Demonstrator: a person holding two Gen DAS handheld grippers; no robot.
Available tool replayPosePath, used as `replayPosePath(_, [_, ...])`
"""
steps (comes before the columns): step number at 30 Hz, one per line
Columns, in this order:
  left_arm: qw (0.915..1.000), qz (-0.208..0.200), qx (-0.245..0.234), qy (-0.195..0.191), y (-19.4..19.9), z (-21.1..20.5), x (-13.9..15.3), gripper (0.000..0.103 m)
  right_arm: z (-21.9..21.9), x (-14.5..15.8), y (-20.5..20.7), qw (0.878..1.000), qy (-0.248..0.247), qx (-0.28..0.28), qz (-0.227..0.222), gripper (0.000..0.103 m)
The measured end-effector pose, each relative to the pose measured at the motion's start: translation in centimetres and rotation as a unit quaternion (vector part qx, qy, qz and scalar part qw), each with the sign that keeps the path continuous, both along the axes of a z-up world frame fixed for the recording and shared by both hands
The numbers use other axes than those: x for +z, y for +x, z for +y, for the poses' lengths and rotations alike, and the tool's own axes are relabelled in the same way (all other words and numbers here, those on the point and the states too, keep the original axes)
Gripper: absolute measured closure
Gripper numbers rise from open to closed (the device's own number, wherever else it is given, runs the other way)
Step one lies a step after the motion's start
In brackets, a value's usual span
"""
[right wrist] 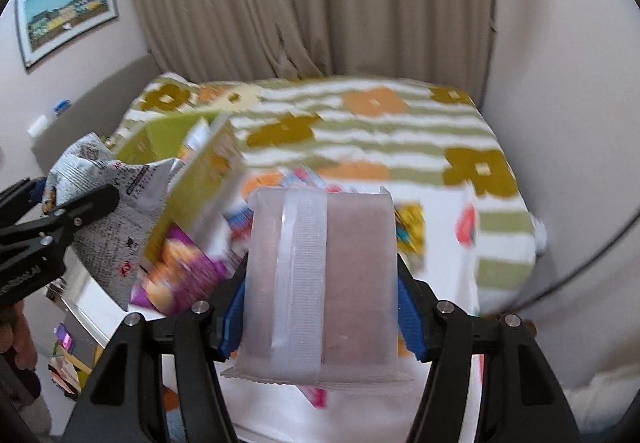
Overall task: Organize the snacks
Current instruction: 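Carry both bags into the green box and open both tools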
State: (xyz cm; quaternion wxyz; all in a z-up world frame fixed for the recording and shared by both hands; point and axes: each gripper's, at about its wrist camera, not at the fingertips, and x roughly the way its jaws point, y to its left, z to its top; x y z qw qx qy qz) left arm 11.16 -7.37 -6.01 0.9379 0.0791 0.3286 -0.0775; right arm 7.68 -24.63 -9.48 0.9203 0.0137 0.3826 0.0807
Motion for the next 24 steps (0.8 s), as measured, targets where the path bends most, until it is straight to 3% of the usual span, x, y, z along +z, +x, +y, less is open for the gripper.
replayPosePath(5, [0.9995,-0.001,0.033,-0.006,2.7,6.1,1.5,0.043,5.4,3.0,3.0,0.999,0.017,0.040,-0.021,0.044])
replayPosePath(9, [0.9985,0.015,0.053,-0.003,5.2,11.0,1.0,0.043,10.5,4.0,5.7,0.997,0.032,0.064,-0.023,0.044])
replayPosePath(14, [0.9971,0.056,0.050,-0.005,8.2,16.3,-1.4,0.043,16.2,3.5,8.7,0.995,0.048,0.086,-0.006,0.044])
replayPosePath(20, [0.9947,0.101,0.015,-0.014,10.8,19.0,-5.2,0.042,21.1,1.3,11.3,0.995,0.051,0.085,0.030,0.045])
replayPosePath(22, [0.9930,0.116,-0.001,-0.022,11.4,19.5,-6.1,0.038,22.1,0.7,11.8,0.995,0.049,0.076,0.040,0.045])
replayPosePath(24, [0.9926,0.120,-0.006,-0.014,12.2,19.9,-6.6,0.007,22.8,0.2,12.2,0.996,0.045,0.064,0.048,0.045])
